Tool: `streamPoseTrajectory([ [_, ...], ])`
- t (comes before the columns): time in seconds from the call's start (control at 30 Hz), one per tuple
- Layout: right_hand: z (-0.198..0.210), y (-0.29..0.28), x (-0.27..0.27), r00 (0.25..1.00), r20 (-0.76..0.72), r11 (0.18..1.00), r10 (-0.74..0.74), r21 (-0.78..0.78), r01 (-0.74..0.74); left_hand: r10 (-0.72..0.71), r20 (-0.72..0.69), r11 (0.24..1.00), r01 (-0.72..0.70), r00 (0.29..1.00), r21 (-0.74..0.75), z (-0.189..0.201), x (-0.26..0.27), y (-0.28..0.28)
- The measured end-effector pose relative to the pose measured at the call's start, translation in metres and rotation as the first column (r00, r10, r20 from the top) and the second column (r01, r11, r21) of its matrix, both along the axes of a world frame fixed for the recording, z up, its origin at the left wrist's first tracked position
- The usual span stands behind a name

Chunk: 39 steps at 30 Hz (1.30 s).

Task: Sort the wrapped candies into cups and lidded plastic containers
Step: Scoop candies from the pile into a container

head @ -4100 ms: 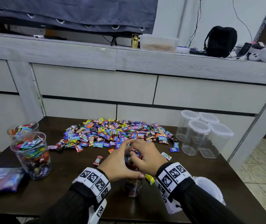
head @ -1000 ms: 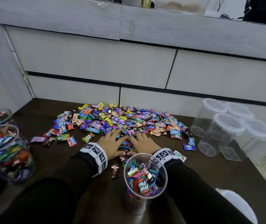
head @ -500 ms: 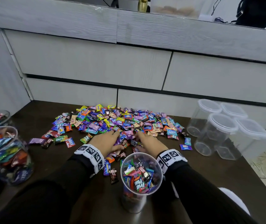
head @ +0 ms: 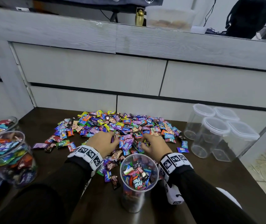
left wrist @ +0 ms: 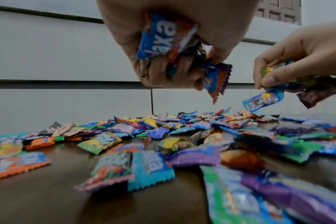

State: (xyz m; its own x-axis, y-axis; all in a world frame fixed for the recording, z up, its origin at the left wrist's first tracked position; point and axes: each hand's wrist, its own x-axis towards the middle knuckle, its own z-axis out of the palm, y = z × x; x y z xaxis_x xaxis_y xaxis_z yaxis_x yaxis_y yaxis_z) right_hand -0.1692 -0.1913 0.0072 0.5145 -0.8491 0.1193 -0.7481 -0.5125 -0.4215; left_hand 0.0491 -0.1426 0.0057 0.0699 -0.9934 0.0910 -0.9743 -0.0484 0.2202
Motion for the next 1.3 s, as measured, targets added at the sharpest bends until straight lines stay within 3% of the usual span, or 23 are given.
streamPoseTrajectory([
  [0.13, 0.01, 0.011, -0.011, 0.991, 0.111, 0.997, -0.073, 0.009, 0.072, 0.019, -0.148, 0.998, -0.028, 0.989, -0.063, 0.018, -0.003, 0.01],
  [0.3, 0.03, 0.023, -0.022, 0.936, 0.32, 0.986, -0.146, -0.035, 0.165, -0.089, -0.385, 0.949, -0.039, 0.919, -0.313, 0.053, -0.02, 0.028],
  [0.43, 0.048, 0.032, -0.026, 0.904, 0.394, 0.974, -0.167, -0.075, 0.213, -0.23, -0.462, 0.881, -0.018, 0.856, -0.473, 0.087, -0.05, 0.047],
  [0.67, 0.065, 0.048, -0.029, 0.895, 0.423, 0.972, -0.14, -0.113, 0.206, -0.429, -0.533, 0.855, 0.137, 0.73, -0.501, 0.091, -0.095, 0.075],
  [0.93, 0.078, 0.069, -0.022, 0.889, 0.445, 0.975, -0.111, -0.126, 0.184, -0.423, -0.258, 0.87, 0.31, 0.869, -0.383, 0.061, -0.098, 0.09],
  [1.1, 0.083, 0.072, -0.021, 0.888, 0.446, 0.975, -0.11, -0.125, 0.183, -0.411, -0.104, 0.882, 0.367, 0.906, -0.296, 0.064, -0.104, 0.085],
  [1.17, 0.082, 0.072, -0.021, 0.89, 0.44, 0.974, -0.117, -0.124, 0.19, -0.391, -0.138, 0.887, 0.332, 0.91, -0.322, 0.067, -0.106, 0.085],
  [1.3, 0.082, 0.071, -0.023, 0.882, 0.459, 0.973, -0.109, -0.131, 0.189, -0.359, -0.401, 0.908, 0.216, 0.843, -0.36, 0.069, -0.108, 0.084],
])
